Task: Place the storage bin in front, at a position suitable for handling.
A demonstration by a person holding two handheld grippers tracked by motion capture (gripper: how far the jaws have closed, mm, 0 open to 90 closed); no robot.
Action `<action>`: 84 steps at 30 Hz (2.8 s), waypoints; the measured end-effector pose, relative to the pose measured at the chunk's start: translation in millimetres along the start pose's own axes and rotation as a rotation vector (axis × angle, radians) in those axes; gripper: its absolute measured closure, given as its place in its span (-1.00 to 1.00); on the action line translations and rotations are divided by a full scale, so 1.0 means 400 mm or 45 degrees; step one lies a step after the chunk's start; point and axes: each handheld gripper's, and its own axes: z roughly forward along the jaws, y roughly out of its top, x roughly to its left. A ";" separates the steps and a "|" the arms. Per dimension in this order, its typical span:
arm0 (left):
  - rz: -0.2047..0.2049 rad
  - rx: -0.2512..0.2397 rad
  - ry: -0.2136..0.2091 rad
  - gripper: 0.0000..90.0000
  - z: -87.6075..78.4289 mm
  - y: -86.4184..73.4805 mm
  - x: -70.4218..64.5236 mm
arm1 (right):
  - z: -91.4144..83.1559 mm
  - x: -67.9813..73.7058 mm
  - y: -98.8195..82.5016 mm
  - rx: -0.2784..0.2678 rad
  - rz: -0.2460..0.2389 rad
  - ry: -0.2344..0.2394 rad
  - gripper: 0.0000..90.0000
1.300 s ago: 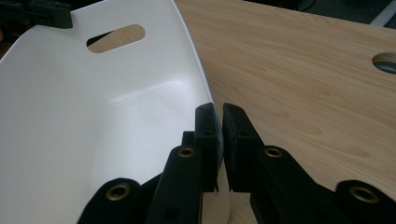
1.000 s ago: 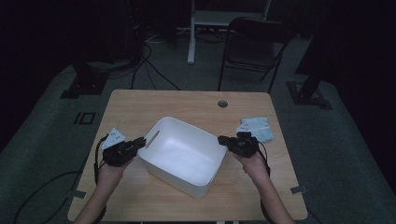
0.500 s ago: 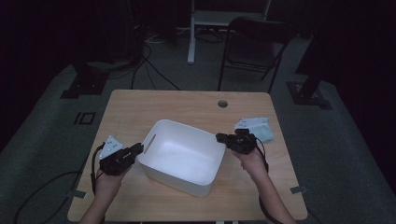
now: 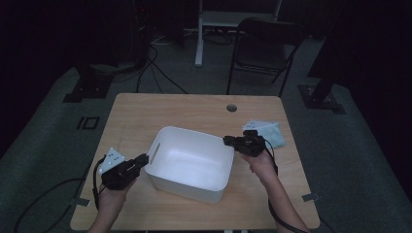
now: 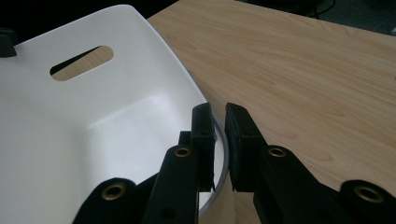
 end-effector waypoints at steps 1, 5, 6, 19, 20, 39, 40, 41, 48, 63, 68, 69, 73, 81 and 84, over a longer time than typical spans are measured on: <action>-0.008 -0.001 -0.010 0.81 0.001 0.000 0.003 | 0.000 0.001 0.001 0.005 0.002 0.007 0.82; -0.047 -0.025 -0.063 0.73 0.008 0.009 0.022 | -0.006 0.006 0.005 0.007 0.011 0.002 0.64; -0.045 -0.040 -0.046 0.60 0.010 0.015 0.029 | -0.020 0.014 0.008 -0.024 0.025 0.001 0.46; 0.018 0.041 -0.149 0.31 0.146 0.116 0.097 | -0.088 0.040 -0.049 -0.069 0.126 -0.081 0.10; 0.014 0.051 -0.169 0.31 0.158 0.119 0.102 | -0.087 0.041 -0.053 -0.064 0.133 -0.081 0.10; 0.012 0.136 -0.191 0.70 0.276 0.141 0.127 | -0.062 0.060 -0.079 -0.065 0.207 -0.057 0.25; 0.013 0.133 -0.187 0.73 0.277 0.140 0.127 | -0.062 0.060 -0.078 -0.064 0.205 -0.057 0.26; 0.017 0.132 -0.186 0.74 0.276 0.140 0.127 | -0.062 0.059 -0.078 -0.062 0.202 -0.057 0.27; 0.035 0.134 -0.152 0.77 0.259 0.134 0.119 | -0.054 0.045 -0.064 -0.058 0.180 -0.058 0.42; 0.046 0.098 -0.086 0.73 0.182 0.088 0.094 | -0.013 0.023 -0.027 -0.052 0.155 -0.010 0.74; 0.071 0.095 -0.043 0.72 0.156 0.073 0.073 | 0.008 0.023 -0.016 -0.035 0.124 -0.014 0.79; 0.064 0.089 -0.036 0.72 0.151 0.069 0.071 | 0.011 0.022 -0.014 -0.033 0.118 -0.009 0.79; 0.043 0.071 -0.005 0.71 0.135 0.056 0.057 | 0.018 0.018 -0.010 -0.032 0.112 0.017 0.79; -0.036 0.043 -0.053 0.63 0.135 0.050 0.071 | 0.015 0.013 -0.011 -0.005 0.167 0.085 0.34; -0.027 0.049 -0.075 0.54 0.146 0.057 0.084 | -0.004 0.032 -0.017 -0.015 0.157 0.071 0.23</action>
